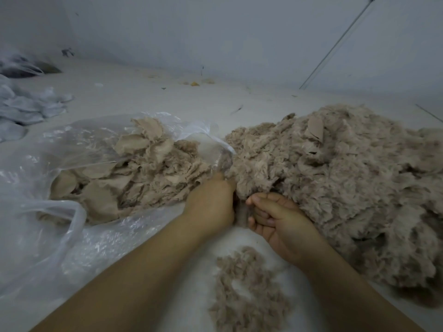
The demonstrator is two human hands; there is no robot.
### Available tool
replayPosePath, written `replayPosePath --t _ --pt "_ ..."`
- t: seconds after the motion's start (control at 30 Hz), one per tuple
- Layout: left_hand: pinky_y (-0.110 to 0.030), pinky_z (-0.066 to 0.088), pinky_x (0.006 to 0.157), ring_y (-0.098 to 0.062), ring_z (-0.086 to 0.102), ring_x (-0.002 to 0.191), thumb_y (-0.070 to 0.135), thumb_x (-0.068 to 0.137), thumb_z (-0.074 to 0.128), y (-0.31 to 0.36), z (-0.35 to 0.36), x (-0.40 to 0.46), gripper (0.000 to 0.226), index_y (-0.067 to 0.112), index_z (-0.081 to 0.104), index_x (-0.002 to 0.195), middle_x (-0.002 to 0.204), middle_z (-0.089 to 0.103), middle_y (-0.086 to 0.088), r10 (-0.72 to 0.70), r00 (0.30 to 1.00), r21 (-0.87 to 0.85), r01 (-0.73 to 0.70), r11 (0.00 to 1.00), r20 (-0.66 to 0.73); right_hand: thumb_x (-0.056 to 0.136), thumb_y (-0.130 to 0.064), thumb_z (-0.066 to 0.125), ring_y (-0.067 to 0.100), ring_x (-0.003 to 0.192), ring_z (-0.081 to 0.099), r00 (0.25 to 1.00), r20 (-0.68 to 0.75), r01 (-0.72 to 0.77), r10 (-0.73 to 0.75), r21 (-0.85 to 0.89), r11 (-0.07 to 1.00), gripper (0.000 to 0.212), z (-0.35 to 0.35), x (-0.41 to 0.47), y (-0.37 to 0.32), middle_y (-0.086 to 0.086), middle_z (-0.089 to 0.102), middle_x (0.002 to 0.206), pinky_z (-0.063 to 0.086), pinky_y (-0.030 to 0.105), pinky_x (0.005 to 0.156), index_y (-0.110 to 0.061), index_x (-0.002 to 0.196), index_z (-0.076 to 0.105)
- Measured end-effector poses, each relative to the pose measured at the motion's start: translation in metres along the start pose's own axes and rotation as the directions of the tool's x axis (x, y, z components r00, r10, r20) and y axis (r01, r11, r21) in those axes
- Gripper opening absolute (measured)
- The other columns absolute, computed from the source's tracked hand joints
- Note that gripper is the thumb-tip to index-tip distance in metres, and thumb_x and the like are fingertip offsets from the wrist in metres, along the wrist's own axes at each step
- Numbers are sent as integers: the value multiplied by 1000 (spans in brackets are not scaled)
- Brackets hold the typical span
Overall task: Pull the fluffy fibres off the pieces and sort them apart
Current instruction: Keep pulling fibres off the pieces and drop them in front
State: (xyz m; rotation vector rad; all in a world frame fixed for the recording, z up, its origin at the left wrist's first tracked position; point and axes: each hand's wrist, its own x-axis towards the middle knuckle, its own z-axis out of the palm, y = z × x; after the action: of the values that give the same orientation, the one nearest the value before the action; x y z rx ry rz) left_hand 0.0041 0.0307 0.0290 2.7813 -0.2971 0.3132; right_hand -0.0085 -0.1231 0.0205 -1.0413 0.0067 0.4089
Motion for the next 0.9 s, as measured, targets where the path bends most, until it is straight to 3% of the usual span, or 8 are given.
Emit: replayPosePath --t 0.13,0.23,0.3,0.4,0.6,0.67,0.8,0.9 --pt "-26 39 47 -8 47 56 8 72 62 10 3 -14 30 22 39 56 62 45 9 7 993 -430 -57 901 -118 97 -8 47 2 38 52 998 60 12 -12 0 1000 16 2 1 -2 -5 55 44 48 16 50 -2 87 57" --pt "-41 52 46 -28 59 50 0 79 64 9 0 -18 24 1 45 66 56 49 -14 -149 979 -719 3 695 -140 94 -10 50 2 40 53 996 82 28 -29 5 1000 24 3 1 -3 -6 56 45 48 16 50 -10 78 68" --pt "-40 53 43 -34 61 44 -4 85 68 8 -4 -20 23 -2 47 75 55 52 -21 -165 982 -859 8 511 -89 97 -10 47 2 42 54 993 113 44 -39 -40 998 25 4 -1 -4 -6 57 45 48 16 53 -9 83 68" --pt "-31 50 44 -29 59 39 -6 83 71 6 -10 -24 19 3 56 91 54 57 -15 -88 996 -948 41 317 13 97 -11 48 3 43 55 994 102 44 -38 -61 997 12 3 -1 -4 -6 57 45 48 18 56 -5 89 55" --pt "-25 45 39 -23 51 31 11 75 76 0 -17 -27 17 2 67 86 60 62 -18 1 999 -988 53 142 53 91 -11 54 3 42 51 997 67 29 -27 -22 999 11 2 0 -2 -7 53 46 50 19 54 -4 99 52" --pt "-24 43 39 -20 50 33 11 78 75 -2 -18 -27 16 7 67 91 60 63 -12 22 998 -981 47 187 52 82 -17 60 2 40 45 998 58 21 -22 4 1000 17 1 1 -2 -6 48 44 49 20 53 -4 92 55" --pt "-19 37 43 -5 44 42 -3 84 66 -3 -9 -29 34 18 55 108 55 54 5 69 964 -787 168 594 258 76 -21 63 3 36 42 999 38 22 -24 38 999 14 0 1 -2 -5 41 43 48 21 52 -10 68 58" --pt "-12 33 44 1 42 42 0 81 65 -3 -3 -27 36 13 49 110 49 51 13 -21 971 -672 181 718 238 75 -24 64 3 37 42 999 42 33 -34 11 999 19 -4 2 0 -4 38 46 49 21 54 -6 72 60"
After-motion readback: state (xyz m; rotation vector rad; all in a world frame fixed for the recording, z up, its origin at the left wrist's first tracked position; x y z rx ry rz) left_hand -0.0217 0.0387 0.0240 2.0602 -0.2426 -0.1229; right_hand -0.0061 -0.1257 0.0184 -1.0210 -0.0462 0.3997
